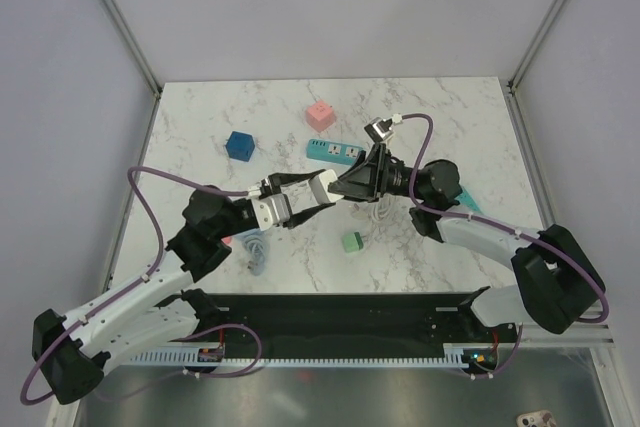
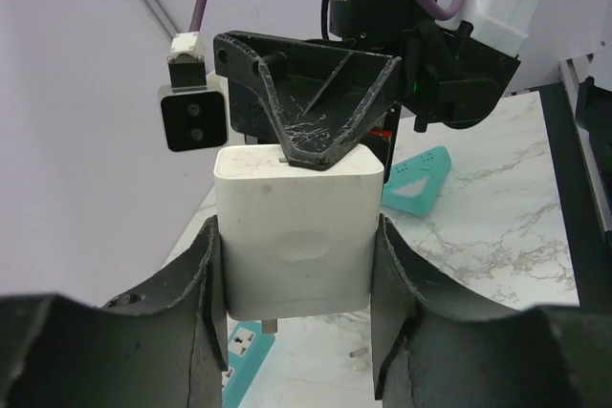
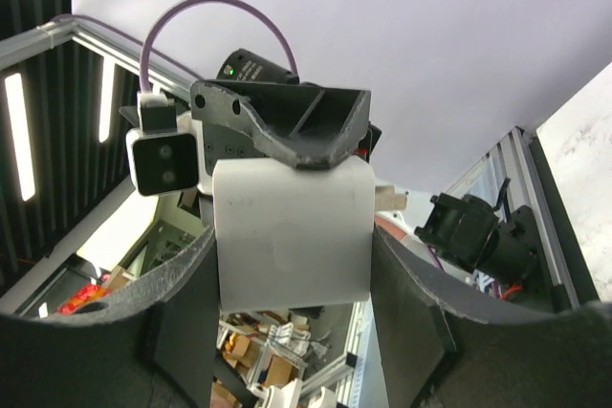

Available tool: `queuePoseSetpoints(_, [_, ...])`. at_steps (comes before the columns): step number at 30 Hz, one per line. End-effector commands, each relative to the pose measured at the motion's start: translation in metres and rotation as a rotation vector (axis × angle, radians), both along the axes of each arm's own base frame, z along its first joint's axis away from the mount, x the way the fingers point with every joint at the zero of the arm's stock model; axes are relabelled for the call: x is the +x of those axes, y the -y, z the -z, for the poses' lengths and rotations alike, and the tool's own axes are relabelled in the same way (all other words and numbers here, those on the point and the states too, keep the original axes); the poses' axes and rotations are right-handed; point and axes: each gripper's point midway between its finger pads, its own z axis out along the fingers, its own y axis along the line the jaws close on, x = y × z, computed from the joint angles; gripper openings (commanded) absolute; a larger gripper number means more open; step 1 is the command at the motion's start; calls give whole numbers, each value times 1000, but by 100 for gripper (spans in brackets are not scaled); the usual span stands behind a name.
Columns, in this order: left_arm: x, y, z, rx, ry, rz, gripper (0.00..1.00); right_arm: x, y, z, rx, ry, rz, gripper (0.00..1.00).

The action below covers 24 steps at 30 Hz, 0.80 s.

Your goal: Insert the plug

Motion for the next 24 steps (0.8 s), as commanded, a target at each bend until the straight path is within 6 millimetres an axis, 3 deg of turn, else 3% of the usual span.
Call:
queuePoseSetpoints(1, [-2,-2,-15,-36,69,-4,28,-6,2,-6,29,56,8,27])
queuePoseSetpoints(4, [-7,-2,-11,-16,43,18,8,-2,-1,2,-29,62,31,47])
queuePoseSetpoints(5, [-9,-2,-13,-12,35,28,5,0,-2,-1,-42,75,40,50])
queuePoseSetpoints(7, [-10,-2,-5,17,1,34,2,7,-4,12,-141,86,83,56])
queuePoseSetpoints(8, [-10,-3,-5,22,-7,26,2,11,-6,6,-168,107,103,58])
queuePoseSetpoints(9, [-9,-4,-2,30,-21,19,2,14,-4,19,-261,58,131,60])
queuePoseSetpoints(10, [-6,-8,1,37,-41,-10,2,18,-2,23,-306,129,167,67])
queuePoseSetpoints(11, [-5,-9,5,49,-55,-19,2,21,0,15,-327,168,194,71])
queuePoseSetpoints(13, [-3,-12,12,68,-80,-42,2,25,8,27,-427,177,245,79])
queuePoseSetpoints(16, [-1,-15,17,84,-109,-65,2,27,14,30,-498,182,275,86])
queuePoseSetpoints(19, [1,-16,23,97,-140,-79,2,30,19,37,-550,179,302,89])
queuePoseSetpoints(24, [9,-17,35,151,-207,-118,2,36,26,33,-623,219,350,83])
